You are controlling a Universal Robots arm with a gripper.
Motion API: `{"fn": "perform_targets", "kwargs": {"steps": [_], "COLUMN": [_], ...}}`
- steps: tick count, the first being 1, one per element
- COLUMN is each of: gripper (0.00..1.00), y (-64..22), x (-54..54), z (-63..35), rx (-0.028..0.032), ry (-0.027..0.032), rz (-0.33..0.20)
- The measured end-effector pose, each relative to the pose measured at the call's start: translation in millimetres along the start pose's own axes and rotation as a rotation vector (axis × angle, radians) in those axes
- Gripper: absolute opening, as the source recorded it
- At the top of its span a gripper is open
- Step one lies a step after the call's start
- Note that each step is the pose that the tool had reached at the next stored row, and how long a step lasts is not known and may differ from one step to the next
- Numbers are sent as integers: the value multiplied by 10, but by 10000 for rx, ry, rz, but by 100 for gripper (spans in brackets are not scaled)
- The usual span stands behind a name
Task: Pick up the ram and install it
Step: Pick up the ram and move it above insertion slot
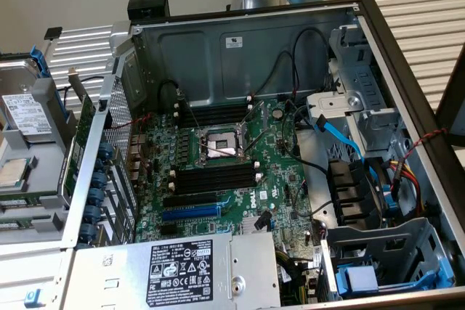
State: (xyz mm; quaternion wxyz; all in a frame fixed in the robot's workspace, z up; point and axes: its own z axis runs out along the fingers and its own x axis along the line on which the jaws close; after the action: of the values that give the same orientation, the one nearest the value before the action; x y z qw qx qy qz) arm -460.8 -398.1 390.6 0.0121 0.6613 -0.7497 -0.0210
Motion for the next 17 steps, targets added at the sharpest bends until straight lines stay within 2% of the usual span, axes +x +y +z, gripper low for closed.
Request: {"fn": "perform_targets", "kwargs": {"steps": [5, 6, 7, 8, 9, 17], "gripper": [11, 11, 11, 11, 11, 11], "y": [0, 0, 0, 0, 0, 7], "x": [0, -1, -2, -1, 0, 1], "z": [2, 2, 2, 3, 4, 6], "rx": [9, 57, 130, 242, 320, 335], "ry": [32, 31, 28, 21, 16, 23], "rz": [-688, -746, -775, -804, -828, -833]}}
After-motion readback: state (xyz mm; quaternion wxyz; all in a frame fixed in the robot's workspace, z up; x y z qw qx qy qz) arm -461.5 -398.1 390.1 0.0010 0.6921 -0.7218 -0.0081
